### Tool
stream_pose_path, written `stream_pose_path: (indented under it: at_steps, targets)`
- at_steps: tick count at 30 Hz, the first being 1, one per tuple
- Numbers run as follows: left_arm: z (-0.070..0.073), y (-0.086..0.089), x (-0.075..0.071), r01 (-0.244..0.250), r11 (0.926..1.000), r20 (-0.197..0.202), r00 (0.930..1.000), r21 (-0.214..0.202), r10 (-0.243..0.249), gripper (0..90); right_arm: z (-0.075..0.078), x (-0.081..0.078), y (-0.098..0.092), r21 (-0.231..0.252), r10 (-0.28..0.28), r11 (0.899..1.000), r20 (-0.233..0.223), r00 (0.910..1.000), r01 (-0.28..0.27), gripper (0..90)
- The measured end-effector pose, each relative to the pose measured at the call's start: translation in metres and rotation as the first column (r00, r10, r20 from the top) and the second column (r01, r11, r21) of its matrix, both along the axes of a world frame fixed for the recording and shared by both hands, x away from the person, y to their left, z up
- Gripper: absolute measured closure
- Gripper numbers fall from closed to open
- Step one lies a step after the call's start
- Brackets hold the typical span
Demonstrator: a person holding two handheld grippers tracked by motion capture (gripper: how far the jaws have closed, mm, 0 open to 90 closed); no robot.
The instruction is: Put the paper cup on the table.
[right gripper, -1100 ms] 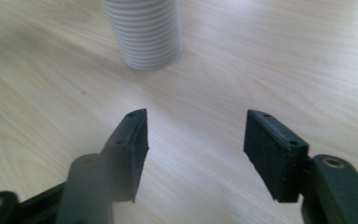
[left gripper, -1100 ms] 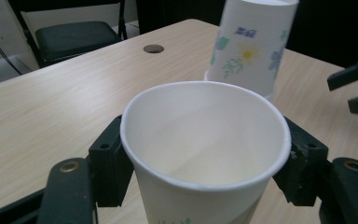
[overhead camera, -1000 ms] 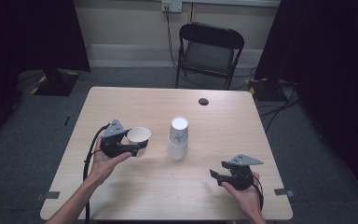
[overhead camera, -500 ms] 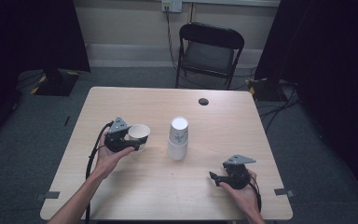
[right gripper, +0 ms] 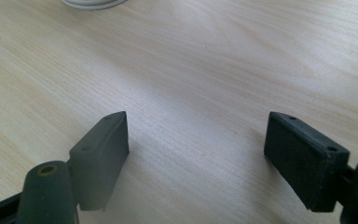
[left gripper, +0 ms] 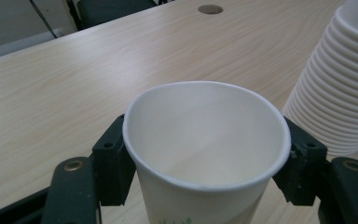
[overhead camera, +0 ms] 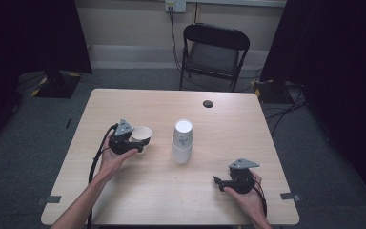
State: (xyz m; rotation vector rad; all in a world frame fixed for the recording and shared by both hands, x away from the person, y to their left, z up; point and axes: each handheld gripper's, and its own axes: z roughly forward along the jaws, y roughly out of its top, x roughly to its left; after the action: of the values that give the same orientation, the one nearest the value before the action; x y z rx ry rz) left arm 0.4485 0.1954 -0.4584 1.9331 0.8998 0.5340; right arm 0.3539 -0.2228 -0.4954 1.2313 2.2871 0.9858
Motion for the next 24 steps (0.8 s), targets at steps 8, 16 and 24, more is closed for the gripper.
stream_pose_path:
  at_steps: [8, 16, 24]
  targets:
    - [-0.008, 0.002, -0.001, -0.004, 0.9999, 0.004, 1.0, -0.009, 0.004, 31.0, -0.001, -0.001, 0.001, -0.009, 0.0, 1.0, 0.01, 0.9999, 0.0, 21.6]
    - [-0.008, 0.01, -0.009, -0.012, 0.9999, -0.045, 0.9989, 0.002, 0.012, 25.8, -0.002, -0.002, 0.001, -0.004, 0.0, 1.0, 0.023, 0.9997, 0.0, 20.5]
    - [-0.01, 0.006, -0.01, 0.007, 0.9997, -0.084, 0.9965, -0.023, -0.009, 17.5, -0.004, -0.003, 0.001, 0.003, 0.001, 1.0, 0.033, 0.9995, -0.001, 20.1]
